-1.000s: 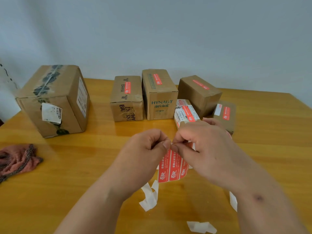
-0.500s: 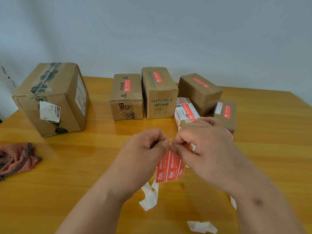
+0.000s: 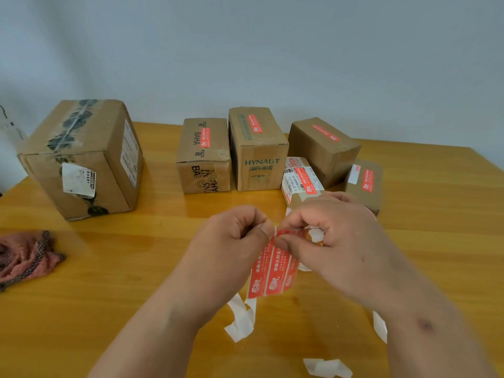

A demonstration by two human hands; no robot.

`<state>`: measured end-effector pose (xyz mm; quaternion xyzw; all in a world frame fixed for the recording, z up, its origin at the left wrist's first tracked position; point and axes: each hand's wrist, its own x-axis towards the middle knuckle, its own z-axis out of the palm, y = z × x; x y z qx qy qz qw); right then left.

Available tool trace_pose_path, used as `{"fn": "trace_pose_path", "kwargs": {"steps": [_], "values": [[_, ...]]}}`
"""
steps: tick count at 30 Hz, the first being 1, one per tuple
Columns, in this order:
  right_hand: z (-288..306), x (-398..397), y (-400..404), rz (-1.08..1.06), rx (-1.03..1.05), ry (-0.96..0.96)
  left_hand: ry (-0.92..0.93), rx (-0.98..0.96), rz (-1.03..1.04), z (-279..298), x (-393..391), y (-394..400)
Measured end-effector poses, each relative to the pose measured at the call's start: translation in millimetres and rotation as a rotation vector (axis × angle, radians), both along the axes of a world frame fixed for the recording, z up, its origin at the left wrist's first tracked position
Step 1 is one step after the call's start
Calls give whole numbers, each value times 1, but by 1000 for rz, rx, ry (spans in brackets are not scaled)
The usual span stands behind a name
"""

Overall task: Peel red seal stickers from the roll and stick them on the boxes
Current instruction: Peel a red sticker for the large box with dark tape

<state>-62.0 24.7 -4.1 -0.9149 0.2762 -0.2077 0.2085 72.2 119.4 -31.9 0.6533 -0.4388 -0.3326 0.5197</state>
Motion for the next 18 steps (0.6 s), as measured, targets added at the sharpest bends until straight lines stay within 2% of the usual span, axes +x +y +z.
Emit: {"fn": "trace_pose_path", "kwargs": {"steps": [4, 13, 18], "values": [[-1, -3, -6, -8, 124, 71, 8, 4, -18, 3, 1, 3], [-1, 1, -2, 13, 66, 109, -12, 28, -4, 3, 5, 2], [-1, 3, -2, 24, -23, 95, 40, 52, 16, 0, 4, -1]]}}
